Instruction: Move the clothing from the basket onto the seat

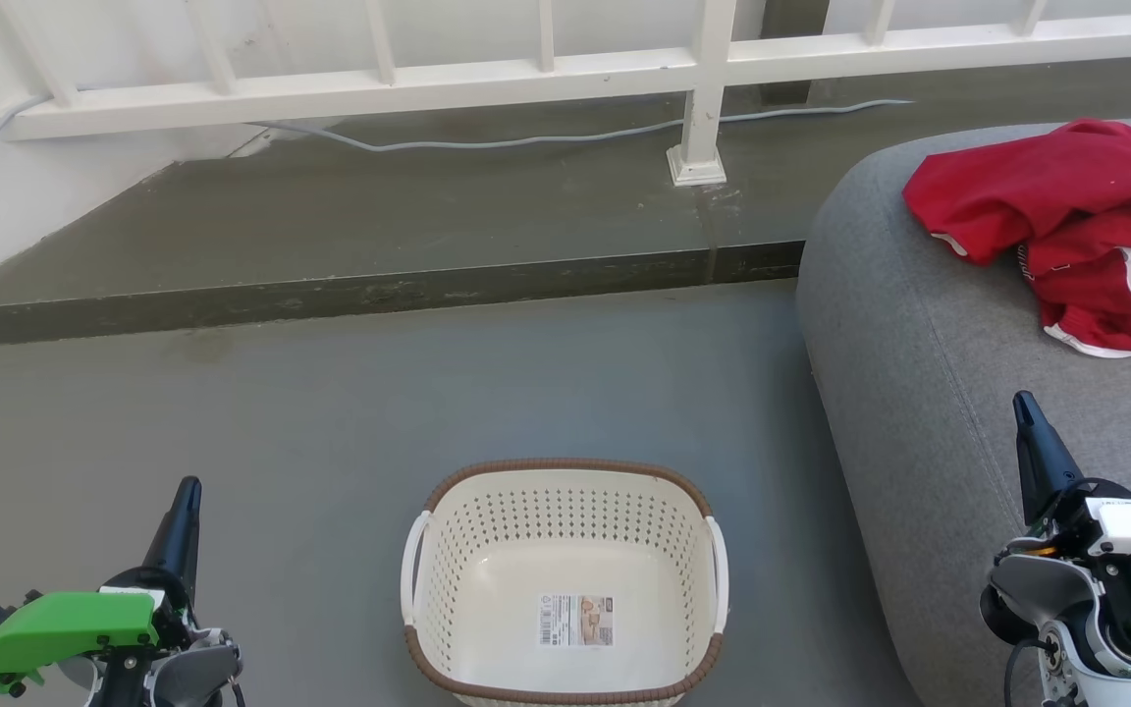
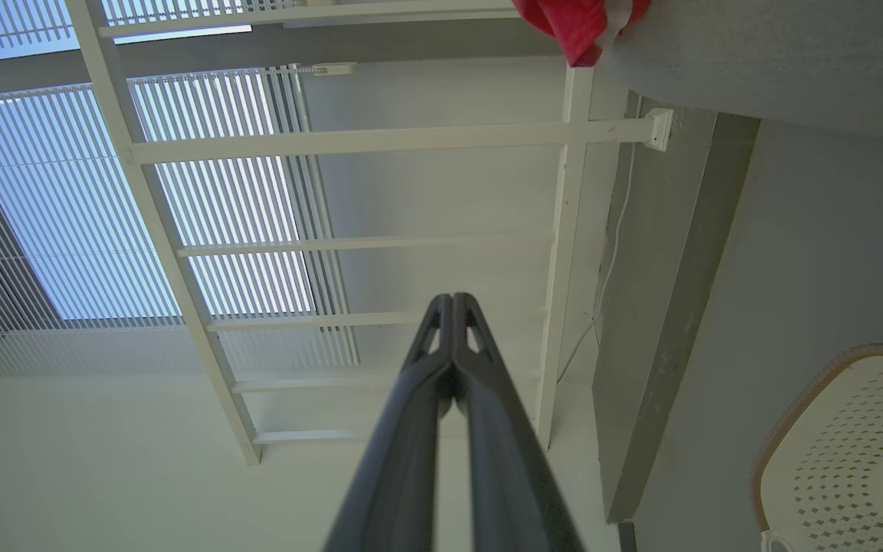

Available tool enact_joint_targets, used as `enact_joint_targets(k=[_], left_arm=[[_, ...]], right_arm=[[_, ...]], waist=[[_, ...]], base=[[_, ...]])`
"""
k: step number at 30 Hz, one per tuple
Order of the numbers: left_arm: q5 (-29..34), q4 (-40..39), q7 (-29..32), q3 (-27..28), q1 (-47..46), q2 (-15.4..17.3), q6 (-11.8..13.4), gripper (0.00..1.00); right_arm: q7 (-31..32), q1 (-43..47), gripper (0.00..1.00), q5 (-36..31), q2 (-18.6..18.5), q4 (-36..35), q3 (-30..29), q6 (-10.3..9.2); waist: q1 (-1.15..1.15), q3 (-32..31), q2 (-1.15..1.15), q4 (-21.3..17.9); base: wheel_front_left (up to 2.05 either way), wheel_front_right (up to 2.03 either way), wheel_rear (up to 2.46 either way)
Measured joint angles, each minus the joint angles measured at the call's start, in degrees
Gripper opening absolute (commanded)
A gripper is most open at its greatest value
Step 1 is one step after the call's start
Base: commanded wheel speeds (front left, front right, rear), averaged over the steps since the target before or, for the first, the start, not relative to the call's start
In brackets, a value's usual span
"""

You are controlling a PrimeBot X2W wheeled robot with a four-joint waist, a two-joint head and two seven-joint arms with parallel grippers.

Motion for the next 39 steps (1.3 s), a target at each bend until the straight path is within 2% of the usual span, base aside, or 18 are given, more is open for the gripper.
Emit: enact_joint_targets(k=[39], left_arm=[[0.0,-0.1,0.0,0.1,0.0,-0.1,0.0,0.00]], right_arm=[[0.1,0.0,0.00,0.0,0.0,0.0,-0.1,0.01]], waist=[[0.00,0.0,0.00,0.0]], base=[[0.00,0.00,0.00]])
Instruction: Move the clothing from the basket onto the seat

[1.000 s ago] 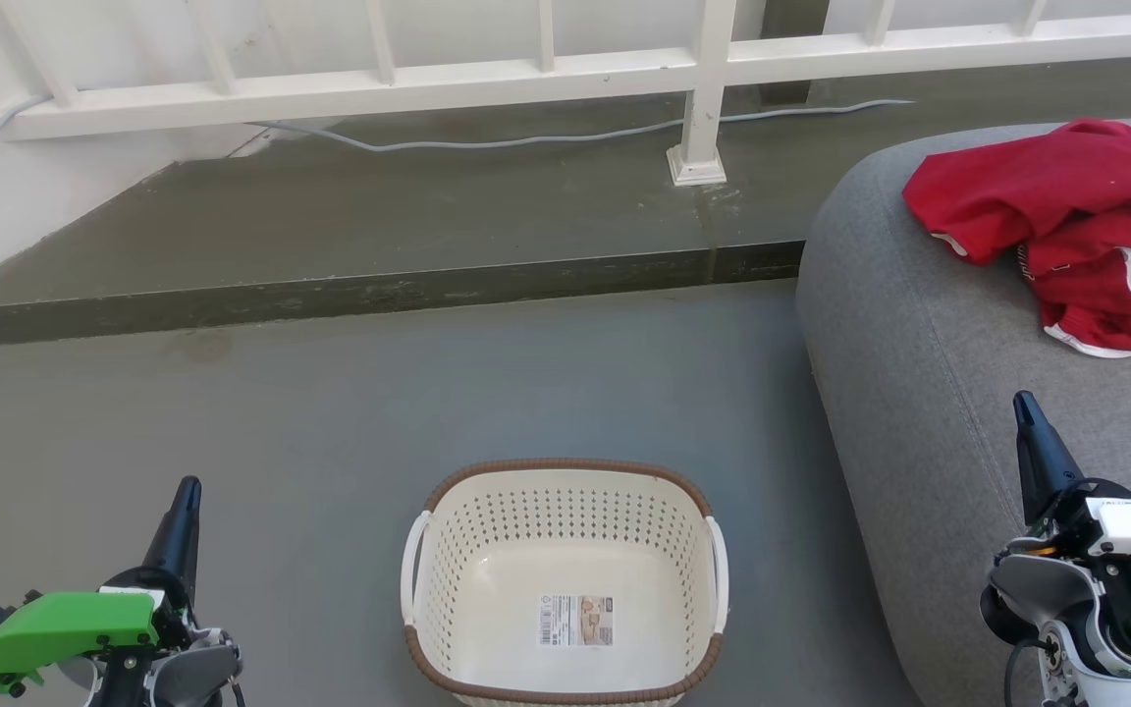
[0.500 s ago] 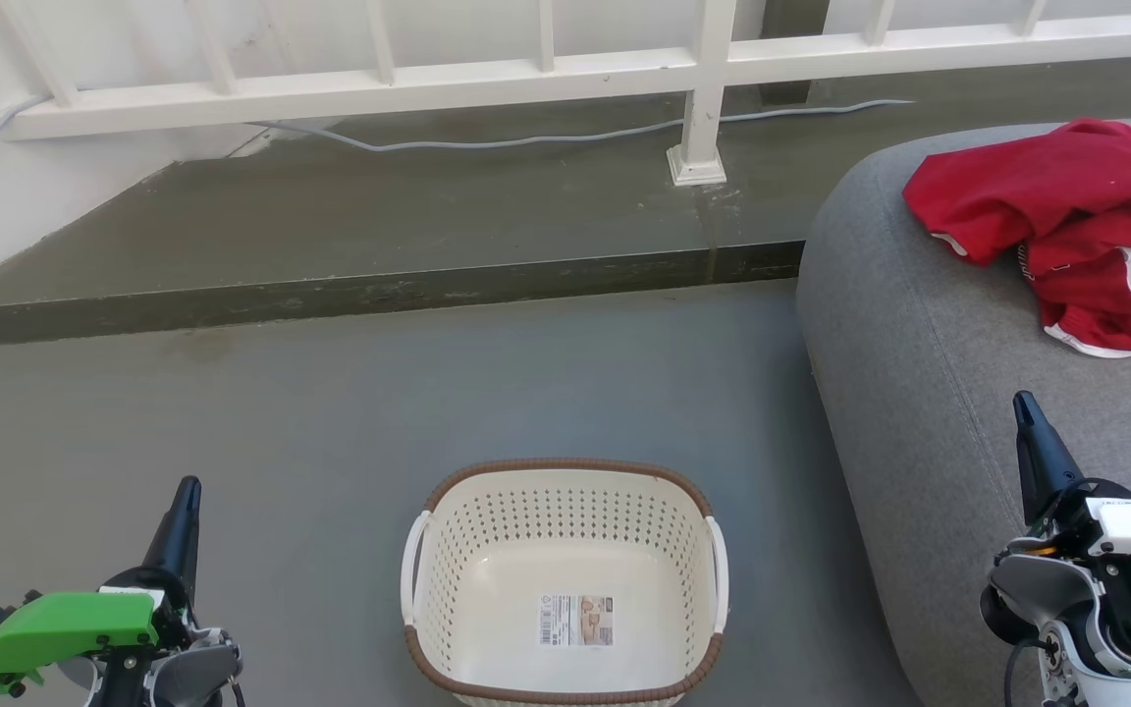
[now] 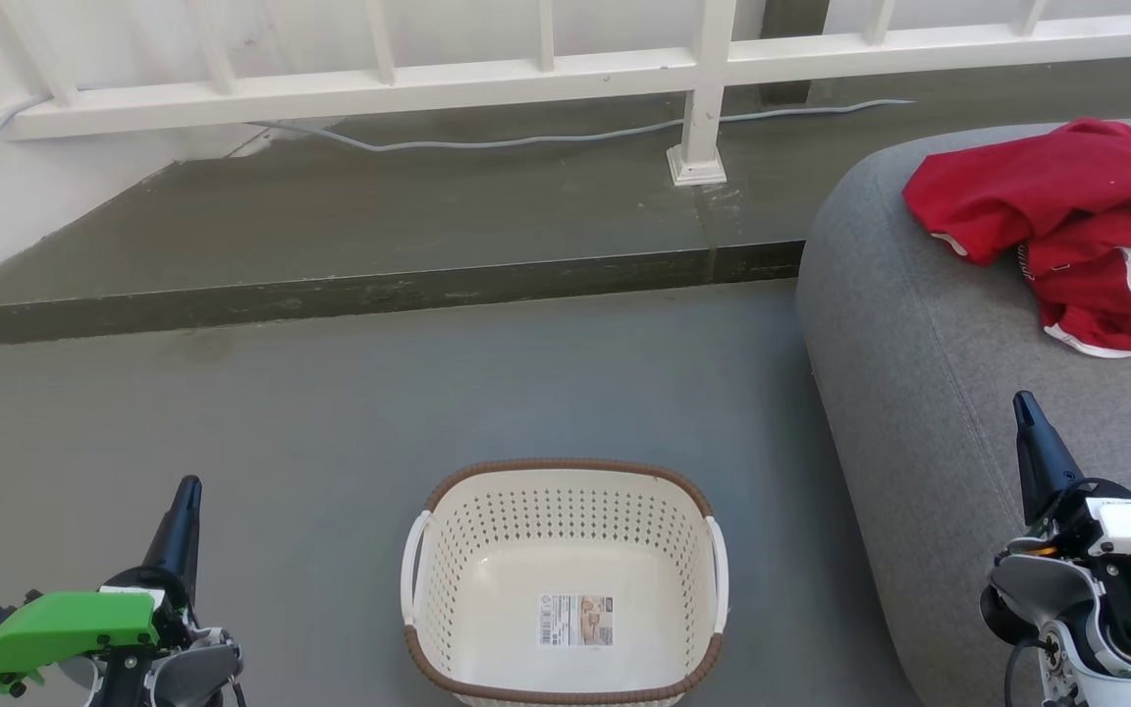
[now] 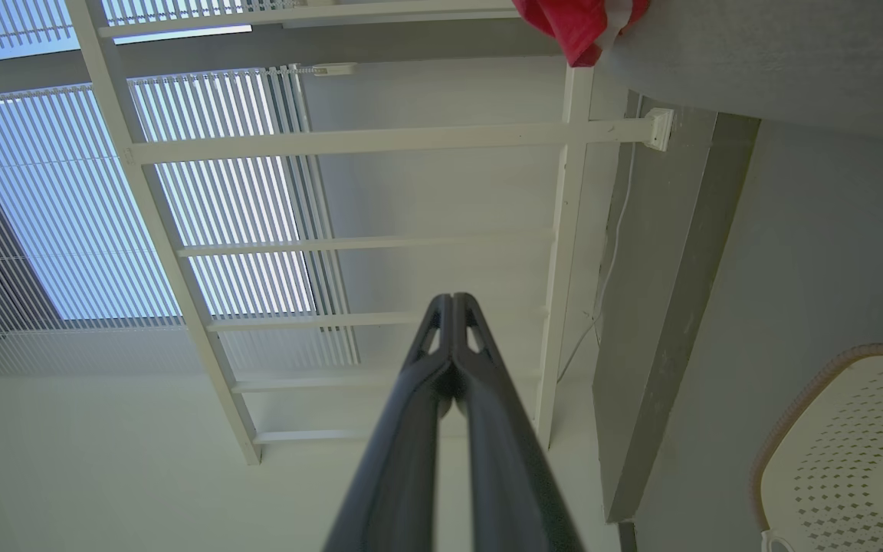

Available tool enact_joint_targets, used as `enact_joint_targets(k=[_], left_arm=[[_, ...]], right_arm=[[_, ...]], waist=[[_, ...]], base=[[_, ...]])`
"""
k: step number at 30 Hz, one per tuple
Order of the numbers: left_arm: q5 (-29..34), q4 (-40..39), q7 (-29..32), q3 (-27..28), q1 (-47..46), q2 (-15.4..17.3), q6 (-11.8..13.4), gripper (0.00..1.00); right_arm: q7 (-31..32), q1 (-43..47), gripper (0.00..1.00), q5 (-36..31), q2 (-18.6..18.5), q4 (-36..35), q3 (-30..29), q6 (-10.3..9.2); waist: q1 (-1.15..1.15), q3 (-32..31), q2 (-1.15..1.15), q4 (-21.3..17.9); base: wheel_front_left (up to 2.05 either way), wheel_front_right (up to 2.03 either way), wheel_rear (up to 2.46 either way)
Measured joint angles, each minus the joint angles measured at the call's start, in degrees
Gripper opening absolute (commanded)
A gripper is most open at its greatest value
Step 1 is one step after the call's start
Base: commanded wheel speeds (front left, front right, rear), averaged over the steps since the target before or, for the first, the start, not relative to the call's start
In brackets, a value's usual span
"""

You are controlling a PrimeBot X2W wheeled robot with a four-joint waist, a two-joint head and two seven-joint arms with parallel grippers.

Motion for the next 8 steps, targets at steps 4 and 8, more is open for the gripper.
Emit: enact_joint_targets(k=[4,8], left_arm=[[0.0,0.0,0.0,0.0,0.0,0.0,0.0,0.00],[0.0,0.0,0.0,0.0,0.0,0.0,0.0,0.00]], right_arm=[[0.0,0.0,0.00,0.0,0.0,0.0,0.0,0.00],[0.0,0.0,0.00,0.0,0.0,0.0,0.0,0.00]], waist=[[0.00,0.0,0.00,0.0],[0.00,0.0,0.00,0.0]], base=[[0.00,0.00,0.00],[0.00,0.00,0.00]])
